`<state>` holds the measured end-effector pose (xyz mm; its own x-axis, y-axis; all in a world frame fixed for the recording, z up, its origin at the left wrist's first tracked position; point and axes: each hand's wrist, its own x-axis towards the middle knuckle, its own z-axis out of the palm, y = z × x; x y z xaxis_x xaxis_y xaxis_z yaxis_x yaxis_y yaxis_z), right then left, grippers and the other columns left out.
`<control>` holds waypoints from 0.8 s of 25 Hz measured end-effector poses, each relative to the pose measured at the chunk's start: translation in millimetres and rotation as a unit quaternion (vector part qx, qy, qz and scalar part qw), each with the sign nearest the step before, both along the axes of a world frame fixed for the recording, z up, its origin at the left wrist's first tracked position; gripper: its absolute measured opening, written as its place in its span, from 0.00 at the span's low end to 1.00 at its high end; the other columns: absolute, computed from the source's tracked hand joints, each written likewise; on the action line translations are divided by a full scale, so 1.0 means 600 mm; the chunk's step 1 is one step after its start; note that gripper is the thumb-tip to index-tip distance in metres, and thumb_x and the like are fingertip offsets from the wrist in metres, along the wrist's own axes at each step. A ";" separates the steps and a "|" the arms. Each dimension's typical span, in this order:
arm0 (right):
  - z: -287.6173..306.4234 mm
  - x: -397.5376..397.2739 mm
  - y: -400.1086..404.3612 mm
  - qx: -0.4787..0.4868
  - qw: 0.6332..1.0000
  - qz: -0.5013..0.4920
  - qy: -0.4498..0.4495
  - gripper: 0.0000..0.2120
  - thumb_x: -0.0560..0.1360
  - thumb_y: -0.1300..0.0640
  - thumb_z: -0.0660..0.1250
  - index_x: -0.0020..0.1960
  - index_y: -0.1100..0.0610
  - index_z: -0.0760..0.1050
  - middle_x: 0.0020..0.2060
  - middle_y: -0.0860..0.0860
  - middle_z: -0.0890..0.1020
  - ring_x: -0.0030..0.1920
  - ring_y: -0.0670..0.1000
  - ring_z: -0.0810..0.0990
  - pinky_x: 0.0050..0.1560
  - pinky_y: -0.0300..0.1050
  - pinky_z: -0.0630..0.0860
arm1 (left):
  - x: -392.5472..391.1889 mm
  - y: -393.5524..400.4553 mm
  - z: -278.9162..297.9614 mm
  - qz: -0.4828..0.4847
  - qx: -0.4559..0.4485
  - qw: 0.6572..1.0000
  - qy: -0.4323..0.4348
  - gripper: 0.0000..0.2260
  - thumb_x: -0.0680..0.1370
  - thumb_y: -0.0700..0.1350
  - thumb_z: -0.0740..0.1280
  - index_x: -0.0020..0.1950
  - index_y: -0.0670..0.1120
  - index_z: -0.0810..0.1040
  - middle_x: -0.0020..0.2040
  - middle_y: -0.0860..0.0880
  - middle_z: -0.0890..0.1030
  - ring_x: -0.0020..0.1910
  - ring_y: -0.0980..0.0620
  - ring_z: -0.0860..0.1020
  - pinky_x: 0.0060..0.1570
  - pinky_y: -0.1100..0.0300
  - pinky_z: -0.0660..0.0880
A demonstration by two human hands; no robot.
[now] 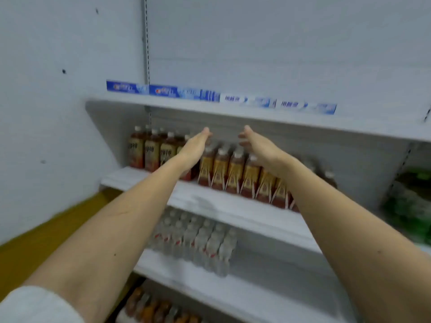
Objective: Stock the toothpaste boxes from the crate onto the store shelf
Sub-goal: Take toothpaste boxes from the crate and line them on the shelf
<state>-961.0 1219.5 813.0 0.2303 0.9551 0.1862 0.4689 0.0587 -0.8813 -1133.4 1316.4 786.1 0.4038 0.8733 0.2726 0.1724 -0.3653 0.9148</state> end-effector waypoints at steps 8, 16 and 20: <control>-0.357 -0.089 -0.073 -0.178 0.976 0.024 0.120 0.31 0.80 0.34 0.47 0.73 0.51 0.68 0.68 0.52 0.73 0.66 0.54 0.73 0.68 0.58 0.69 | -0.045 -0.107 -0.306 -0.002 -0.165 0.982 0.093 0.27 0.84 0.60 0.45 0.75 0.49 0.67 0.73 0.46 0.70 0.74 0.47 0.64 0.67 0.50 0.60; -0.670 -0.139 -0.112 -0.341 0.920 -0.063 0.184 0.33 0.81 0.35 0.47 0.75 0.56 0.66 0.71 0.56 0.71 0.69 0.58 0.71 0.68 0.53 0.67 | -0.089 -0.117 -0.598 -0.040 -0.334 0.923 0.188 0.26 0.84 0.59 0.46 0.75 0.48 0.67 0.73 0.45 0.71 0.74 0.44 0.65 0.70 0.49 0.60; -0.808 -0.197 -0.113 -0.406 0.871 -0.134 0.244 0.33 0.80 0.35 0.50 0.76 0.56 0.64 0.73 0.55 0.69 0.71 0.59 0.69 0.72 0.58 0.64 | -0.129 -0.094 -0.718 -0.068 -0.399 0.886 0.226 0.26 0.83 0.61 0.49 0.73 0.47 0.69 0.72 0.45 0.72 0.71 0.46 0.69 0.68 0.49 0.62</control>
